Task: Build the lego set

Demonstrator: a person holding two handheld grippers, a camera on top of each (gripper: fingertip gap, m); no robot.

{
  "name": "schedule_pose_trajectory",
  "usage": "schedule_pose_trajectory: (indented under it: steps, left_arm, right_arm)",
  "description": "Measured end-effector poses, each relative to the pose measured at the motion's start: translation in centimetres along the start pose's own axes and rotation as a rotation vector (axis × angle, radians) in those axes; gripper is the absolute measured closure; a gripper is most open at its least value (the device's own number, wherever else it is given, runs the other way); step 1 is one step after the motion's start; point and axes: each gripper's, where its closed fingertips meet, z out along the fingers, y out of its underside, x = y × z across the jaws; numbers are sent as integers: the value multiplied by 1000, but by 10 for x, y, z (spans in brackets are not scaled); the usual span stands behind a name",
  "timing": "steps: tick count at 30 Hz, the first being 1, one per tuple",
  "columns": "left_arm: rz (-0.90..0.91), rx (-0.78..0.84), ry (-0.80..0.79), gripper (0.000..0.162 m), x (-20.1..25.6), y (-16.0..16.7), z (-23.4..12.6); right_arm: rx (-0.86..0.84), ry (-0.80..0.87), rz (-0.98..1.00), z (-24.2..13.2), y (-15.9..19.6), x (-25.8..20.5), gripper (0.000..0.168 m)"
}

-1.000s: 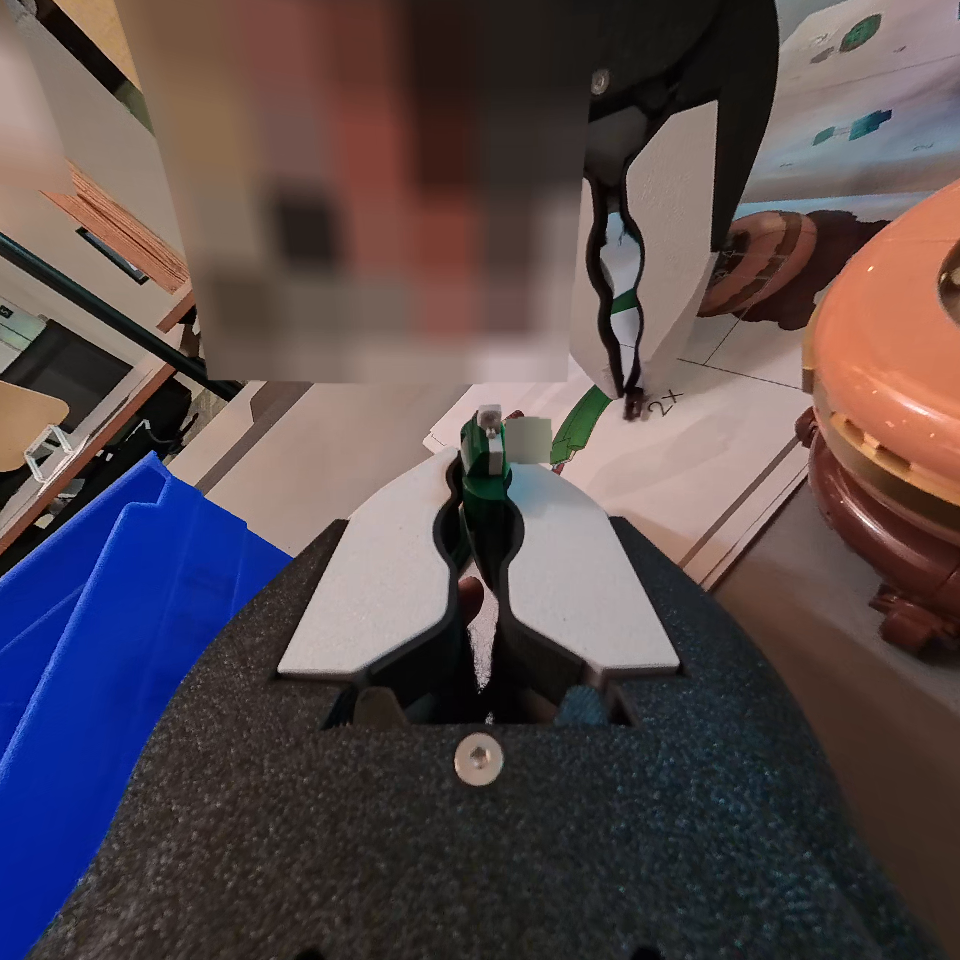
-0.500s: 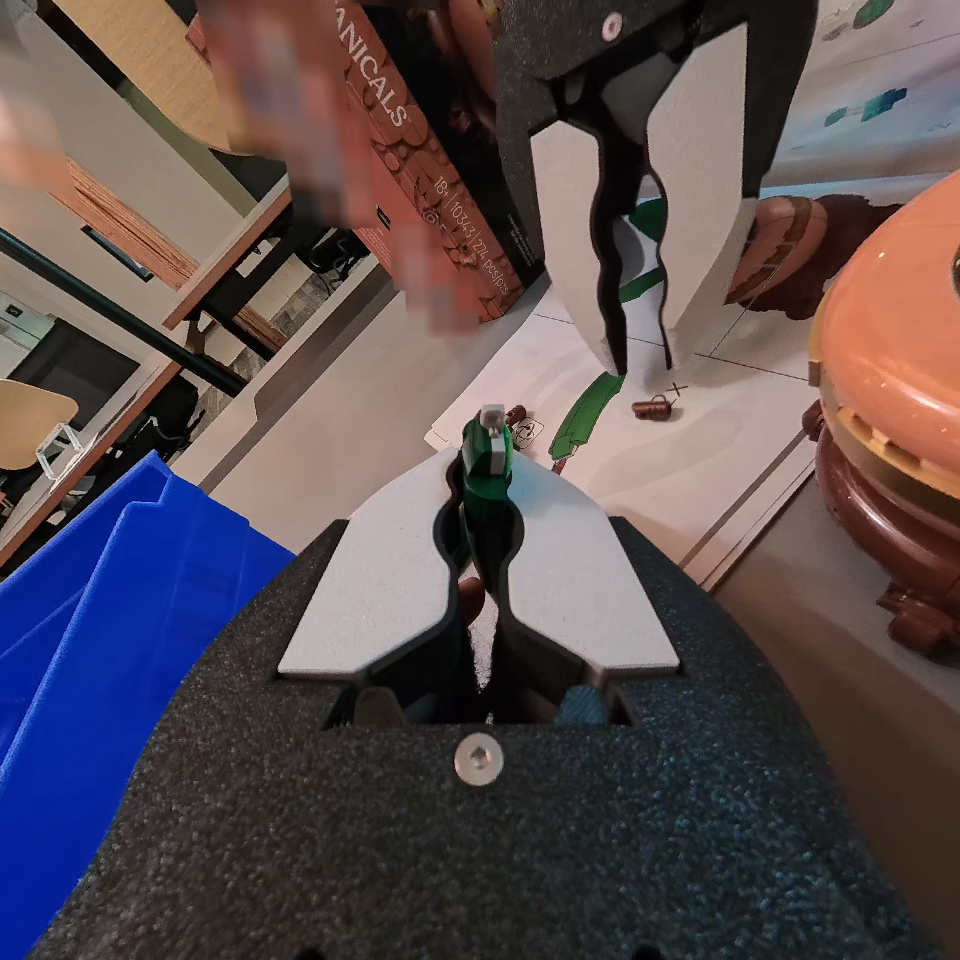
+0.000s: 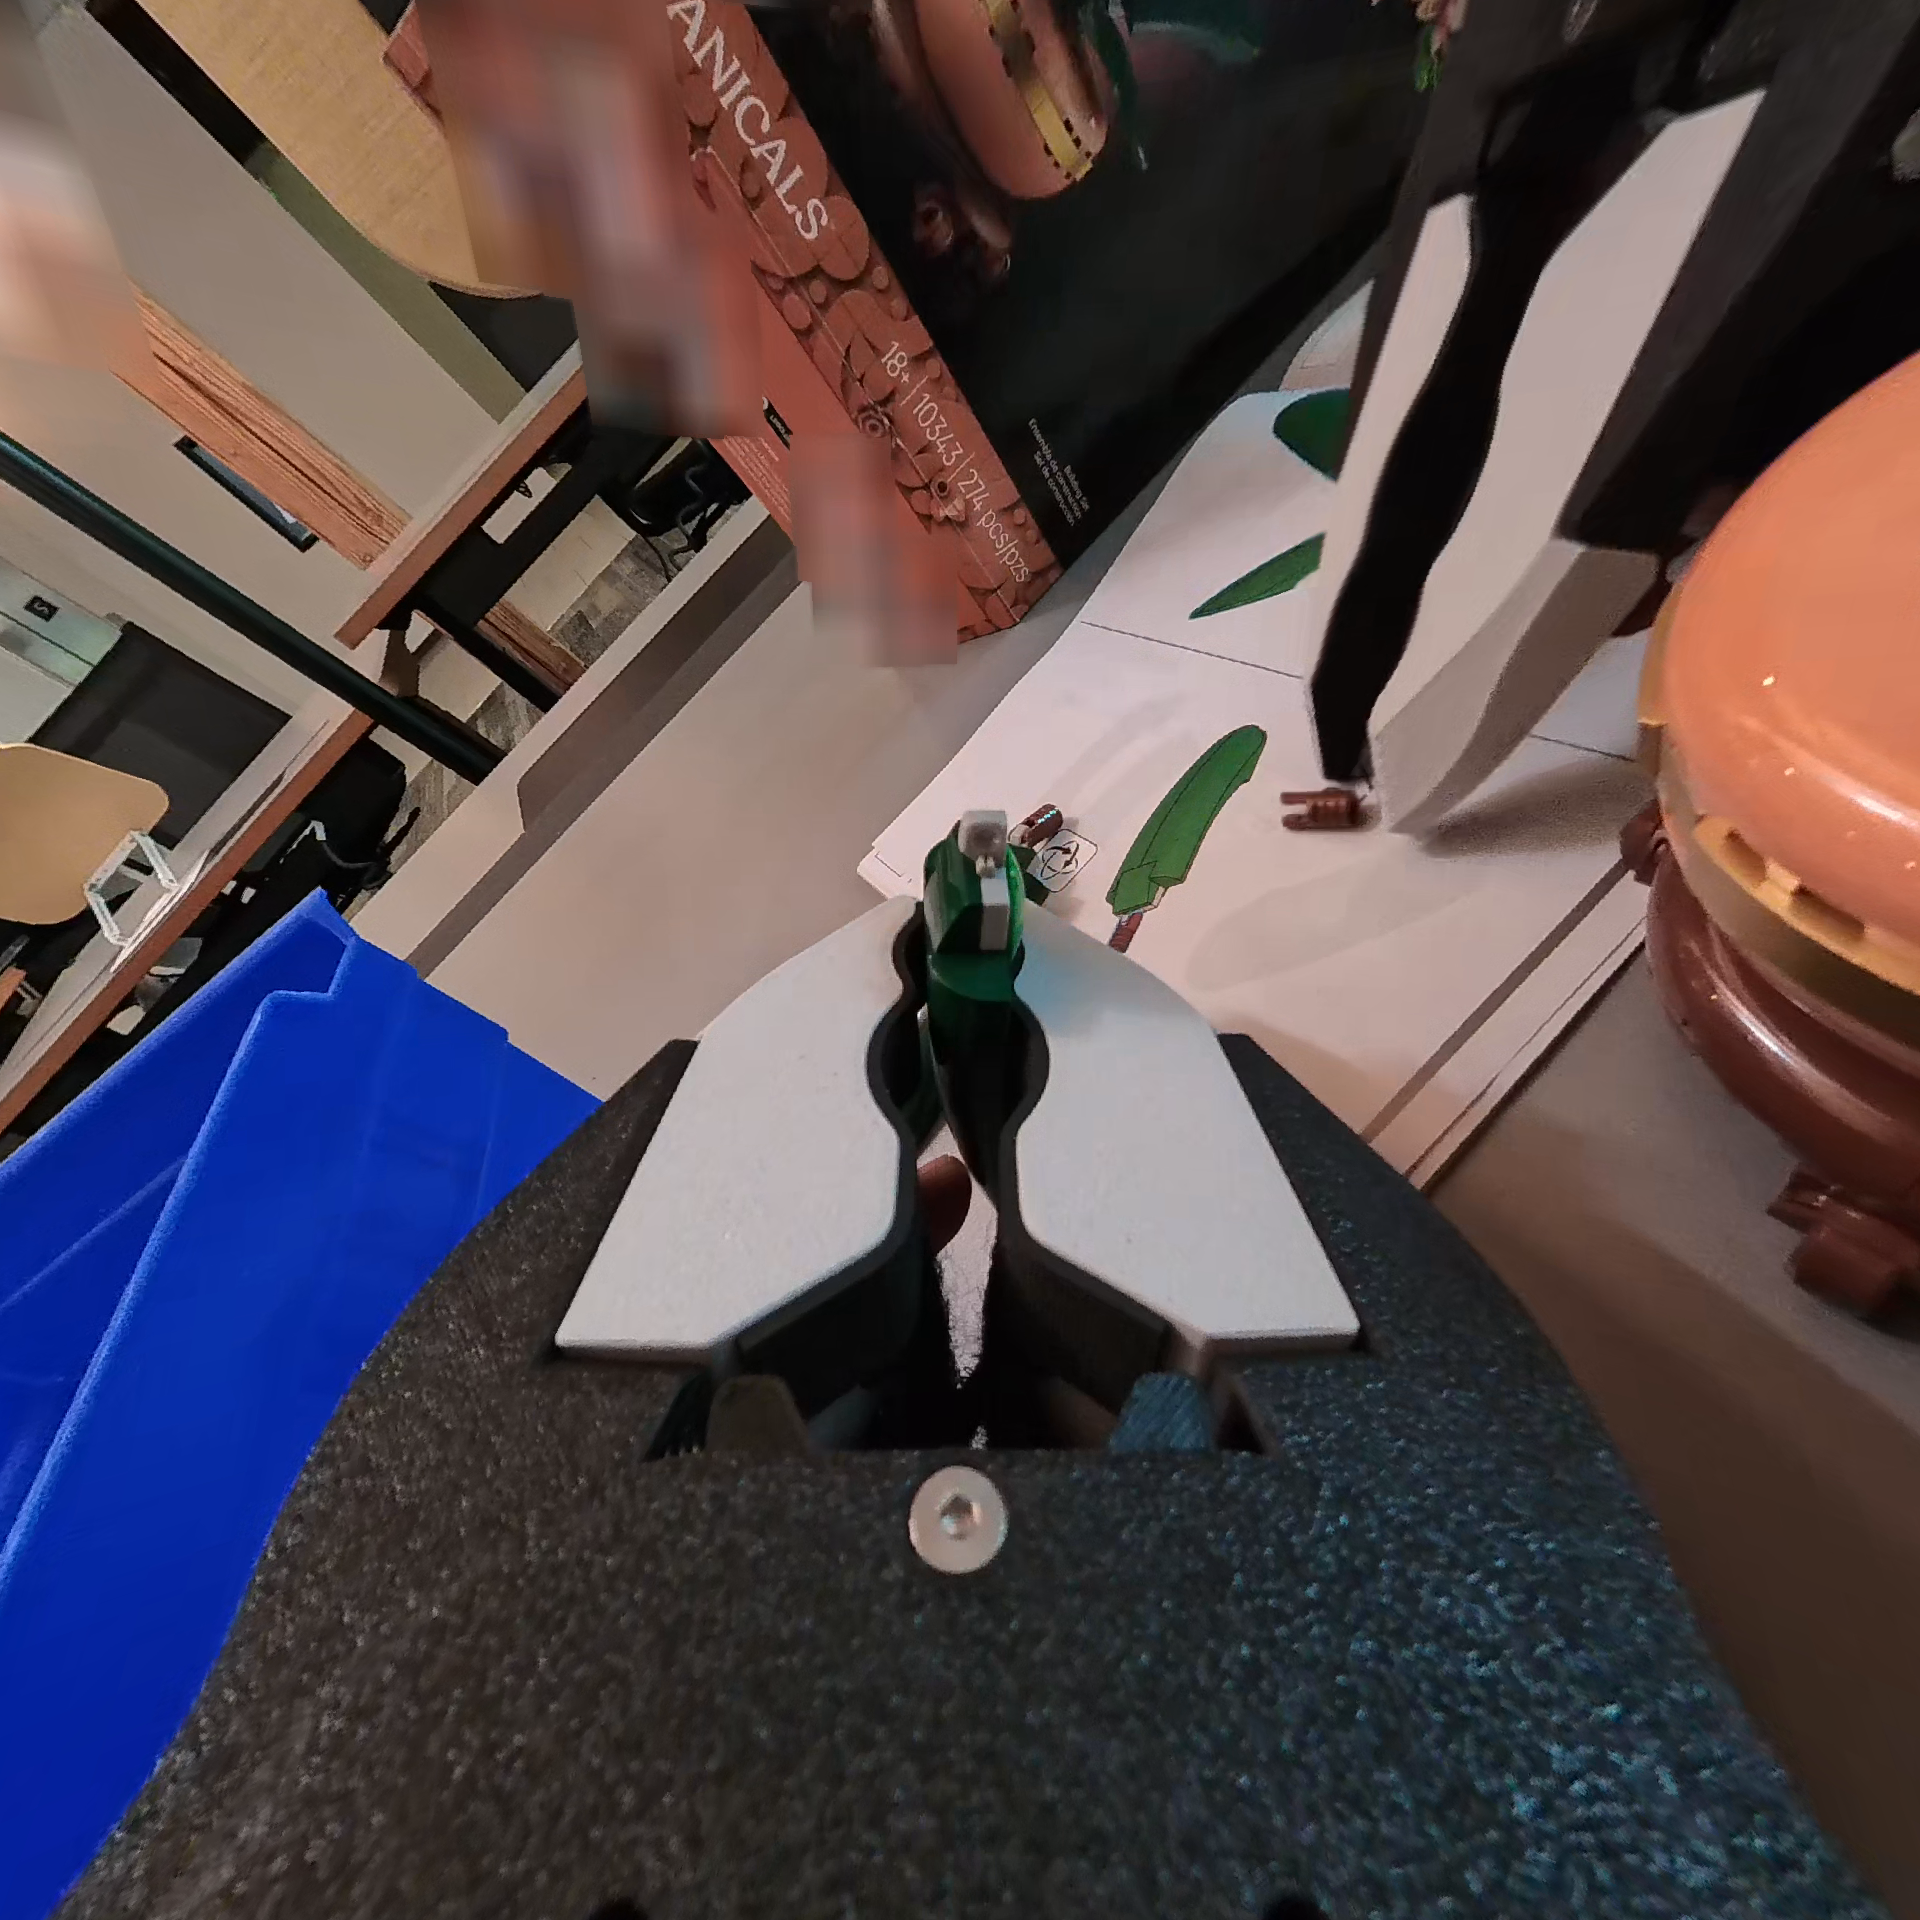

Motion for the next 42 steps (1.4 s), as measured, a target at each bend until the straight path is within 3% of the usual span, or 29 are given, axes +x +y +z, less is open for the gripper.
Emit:
schedule_pose_trajectory:
  steps: [18,28,33,37,42]
  left_arm:
    - [24,-3,0,153,1,0,0]
    - [36,-5,-3,153,0,0,0]
    - [39,-5,-4,153,1,0,-2]
    - [36,-6,-7,153,0,0,-1]
    - [41,-7,-5,153,0,0,-1]
  right_arm:
    - [-29,217,-188,0,-4,16,155]
    - [-68,136,-248,-3,-1,18,161]
    - [-144,97,-302,-13,5,28,141]
    - [-113,91,-291,-15,6,19,141]
    - [-25,125,-439,-15,-2,20,146]
